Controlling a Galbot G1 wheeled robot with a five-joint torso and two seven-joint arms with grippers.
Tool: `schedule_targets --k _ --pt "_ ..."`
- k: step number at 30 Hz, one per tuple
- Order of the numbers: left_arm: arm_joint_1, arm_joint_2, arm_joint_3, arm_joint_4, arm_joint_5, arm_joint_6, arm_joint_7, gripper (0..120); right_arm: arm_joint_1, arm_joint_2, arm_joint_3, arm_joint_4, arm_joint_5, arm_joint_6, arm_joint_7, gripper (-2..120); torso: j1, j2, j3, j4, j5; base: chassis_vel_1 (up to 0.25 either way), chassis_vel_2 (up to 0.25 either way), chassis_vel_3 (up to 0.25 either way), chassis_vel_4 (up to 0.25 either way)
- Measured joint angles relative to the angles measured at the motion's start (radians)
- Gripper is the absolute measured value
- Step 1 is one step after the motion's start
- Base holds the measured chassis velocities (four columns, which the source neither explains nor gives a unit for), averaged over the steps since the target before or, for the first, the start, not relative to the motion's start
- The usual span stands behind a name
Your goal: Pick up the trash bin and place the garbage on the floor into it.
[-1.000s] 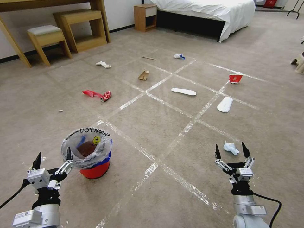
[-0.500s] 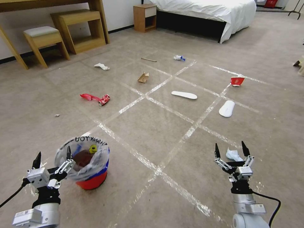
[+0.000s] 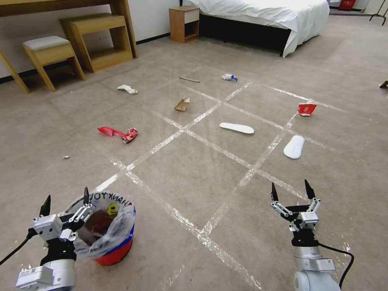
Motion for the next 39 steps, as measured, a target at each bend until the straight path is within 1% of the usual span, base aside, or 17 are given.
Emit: schedule_targets --k 7,9,11,12,14,18,21,22,23,25,27,29,30,32,34,35,39 --pt "0.005 0.001 -0.013 0.000 0.021 0.008 -0.019 100 0.010 -0.003 0.003 -0.006 0.007 0.000 0.000 100 0.000 0.000 0.000 0.0000 -0.0002 0.000 0.000 0.000 0.000" --pt "0.023 0.007 -0.028 -0.026 0.029 0.099 -0.076 100 0.025 -0.006 0.003 -0.014 0.006 -0.001 0.011 100 0.000 0.000 0.000 0.0000 -0.0001 0.000 0.000 0.000 0.000" --pt "0.029 0.010 -0.031 -0.034 0.028 0.123 -0.089 100 0.027 -0.007 0.003 -0.015 0.006 -0.002 0.013 100 0.000 0.000 0.000 0.0000 -0.0001 0.000 0.000 0.000 0.000" --pt "0.046 0.020 -0.043 -0.064 0.024 0.209 -0.117 100 0.032 -0.010 0.003 -0.017 0.007 -0.004 0.015 100 0.000 0.000 0.000 0.0000 -0.0002 0.000 0.000 0.000 0.000" --pt "0.049 0.022 -0.045 -0.069 0.022 0.219 -0.119 100 0.033 -0.011 0.003 -0.017 0.007 -0.005 0.016 100 0.000 0.000 0.000 0.0000 -0.0002 0.000 0.000 0.000 0.000" --pt "0.110 0.076 -0.060 -0.198 -0.078 0.472 -0.260 100 0.041 -0.024 0.005 -0.020 0.009 -0.009 0.019 100 0.000 0.000 0.000 0.0002 0.0001 0.000 0.000 0.000 0.000" --pt "0.124 0.108 -0.069 -0.230 -0.127 0.558 -0.301 100 0.041 -0.027 0.005 -0.020 0.010 -0.009 0.020 100 0.000 0.000 0.000 0.0002 -0.0001 0.000 0.000 0.000 0.000" --pt "0.133 0.154 -0.090 -0.250 -0.206 0.628 -0.323 100 0.041 -0.029 0.003 -0.019 0.010 -0.009 0.021 100 0.000 0.000 0.000 0.0001 -0.0001 0.000 0.000 0.000 0.000" --pt "0.133 0.154 -0.090 -0.250 -0.206 0.628 -0.323 100 0.041 -0.029 0.003 -0.019 0.010 -0.009 0.021 100 0.000 0.000 0.000 0.0001 -0.0001 0.000 0.000 0.000 0.000" --pt "0.135 0.223 -0.138 -0.263 -0.323 0.718 -0.338 100 0.038 -0.033 0.002 -0.017 0.010 -0.009 0.023 100 0.000 0.000 0.000 0.0002 -0.0003 0.000 0.000 0.000 0.000" --pt "0.108 0.336 -0.200 -0.268 -0.604 0.833 -0.448 100 0.035 -0.040 -0.002 -0.011 0.010 -0.009 0.024 100 0.000 0.000 0.000 0.0002 -0.0002 0.000 0.000 0.000 0.000" --pt "0.098 0.360 -0.208 -0.267 -0.671 0.848 -0.482 100 0.035 -0.042 -0.002 -0.009 0.009 -0.009 0.024 100 0.000 0.000 0.000 0.0001 -0.0003 0.000 0.000 0.000 0.000" --pt "0.070 0.421 -0.217 -0.251 -0.837 0.873 -0.573 100 0.034 -0.047 -0.004 -0.003 0.009 -0.011 0.025 100 0.000 0.000 0.000 -0.0003 -0.0002 0.000 0.000 0.000 0.000" --pt "0.056 0.447 -0.222 -0.240 -0.896 0.879 -0.609 100 0.034 -0.048 -0.005 -0.001 0.009 -0.012 0.025 100 0.000 0.000 0.000 0.0000 -0.0004 0.000 0.000 0.000 0.000" --pt "0.012 0.511 -0.247 -0.214 -1.090 0.902 -0.693 100 0.034 -0.051 -0.004 0.006 0.010 -0.016 0.026 100 0.000 0.000 0.000 0.0001 -0.0003 0.000 0.000 0.000 0.000" --pt "0.012 0.511 -0.247 -0.214 -1.090 0.902 -0.693 100 0.034 -0.051 -0.004 0.006 0.010 -0.016 0.026 100 0.000 0.000 0.000 0.0001 -0.0003 0.000 0.000 0.000 0.000" --pt "-0.041 0.600 -0.250 -0.182 -1.312 0.906 -0.773 100 0.026 -0.048 -0.003 0.014 0.007 -0.016 0.029 100 0.000 0.000 0.000 0.0000 -0.0002 0.000 0.000 0.000 0.000"
